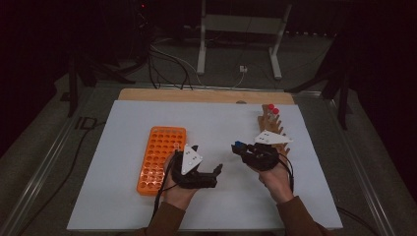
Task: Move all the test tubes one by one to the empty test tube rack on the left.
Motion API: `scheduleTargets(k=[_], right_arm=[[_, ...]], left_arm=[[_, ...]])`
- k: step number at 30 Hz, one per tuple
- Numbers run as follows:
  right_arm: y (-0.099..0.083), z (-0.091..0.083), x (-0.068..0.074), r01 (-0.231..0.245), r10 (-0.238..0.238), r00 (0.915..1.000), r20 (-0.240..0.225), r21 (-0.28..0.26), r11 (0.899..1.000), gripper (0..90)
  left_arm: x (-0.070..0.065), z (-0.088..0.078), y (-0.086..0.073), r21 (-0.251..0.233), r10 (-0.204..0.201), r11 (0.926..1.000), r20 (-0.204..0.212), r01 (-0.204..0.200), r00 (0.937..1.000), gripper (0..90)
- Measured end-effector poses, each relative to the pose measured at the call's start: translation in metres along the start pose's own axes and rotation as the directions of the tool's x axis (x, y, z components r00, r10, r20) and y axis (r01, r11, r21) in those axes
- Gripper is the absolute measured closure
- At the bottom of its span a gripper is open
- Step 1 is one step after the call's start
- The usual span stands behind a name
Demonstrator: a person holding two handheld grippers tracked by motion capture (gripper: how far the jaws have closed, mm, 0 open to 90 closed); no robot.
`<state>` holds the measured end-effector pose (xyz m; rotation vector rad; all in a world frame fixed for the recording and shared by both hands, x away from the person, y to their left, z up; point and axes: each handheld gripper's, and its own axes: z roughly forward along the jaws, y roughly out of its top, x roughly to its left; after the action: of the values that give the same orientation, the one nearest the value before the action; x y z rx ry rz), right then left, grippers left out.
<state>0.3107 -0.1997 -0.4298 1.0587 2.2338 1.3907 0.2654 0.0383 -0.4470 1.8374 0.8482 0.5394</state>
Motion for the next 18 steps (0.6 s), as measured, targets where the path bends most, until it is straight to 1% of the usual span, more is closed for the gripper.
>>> scheduleTargets(k=[3,5,7,9,10,11,12,13,14,16,18], right_arm=[[0.000,0.002,0.006,0.012,-0.012,0.9998,-0.017,0.003,1.000,76.4],[0.001,0.002,0.009,0.011,-0.011,0.9994,-0.032,0.006,1.000,76.4],[0.001,0.002,0.012,0.012,-0.011,0.9989,-0.045,0.005,1.000,76.3],[0.002,0.001,0.015,0.014,-0.013,0.9982,-0.059,0.006,1.000,76.4],[0.003,0.001,0.017,0.012,-0.012,0.9976,-0.068,0.006,1.000,76.3],[0.003,0.001,0.018,0.017,-0.016,0.9970,-0.075,0.006,1.000,76.3],[0.004,0.001,0.020,0.016,-0.016,0.9966,-0.081,0.007,1.000,76.3],[0.004,0.001,0.021,0.019,-0.018,0.9962,-0.085,0.007,1.000,76.3],[0.004,0.001,0.022,0.020,-0.019,0.9956,-0.091,0.011,1.000,76.3],[0.004,0.001,0.024,0.025,-0.023,0.9948,-0.100,0.014,1.000,76.3],[0.005,0.002,0.026,0.029,-0.027,0.9938,-0.108,0.018,0.999,76.3]], left_arm=[[-0.005,0.008,-0.001,0.023,0.015,0.9996,0.008,-0.015,0.9999,5.3],[-0.008,0.013,-0.002,0.036,0.031,0.9989,0.012,-0.031,0.9995,6.2],[-0.011,0.017,-0.002,0.042,0.034,0.9985,0.012,-0.035,0.9993,8.9],[-0.014,0.020,-0.002,0.042,0.048,0.9980,0.010,-0.048,0.9988,16.9],[-0.016,0.022,-0.002,0.046,0.059,0.9972,0.013,-0.060,0.9982,19.0],[-0.017,0.023,-0.002,0.047,0.067,0.9966,0.017,-0.068,0.9976,24.7],[-0.017,0.024,-0.002,0.051,0.076,0.9957,0.022,-0.077,0.9968,32.9],[-0.018,0.025,-0.002,0.053,0.082,0.9951,0.032,-0.083,0.9962,39.3],[-0.018,0.026,-0.002,0.050,0.085,0.9950,0.035,-0.087,0.9958,43.5],[-0.019,0.027,-0.001,0.059,0.097,0.9934,0.032,-0.098,0.9948,52.1],[-0.019,0.028,-0.002,0.063,0.093,0.9935,0.030,-0.095,0.9952,59.3]])
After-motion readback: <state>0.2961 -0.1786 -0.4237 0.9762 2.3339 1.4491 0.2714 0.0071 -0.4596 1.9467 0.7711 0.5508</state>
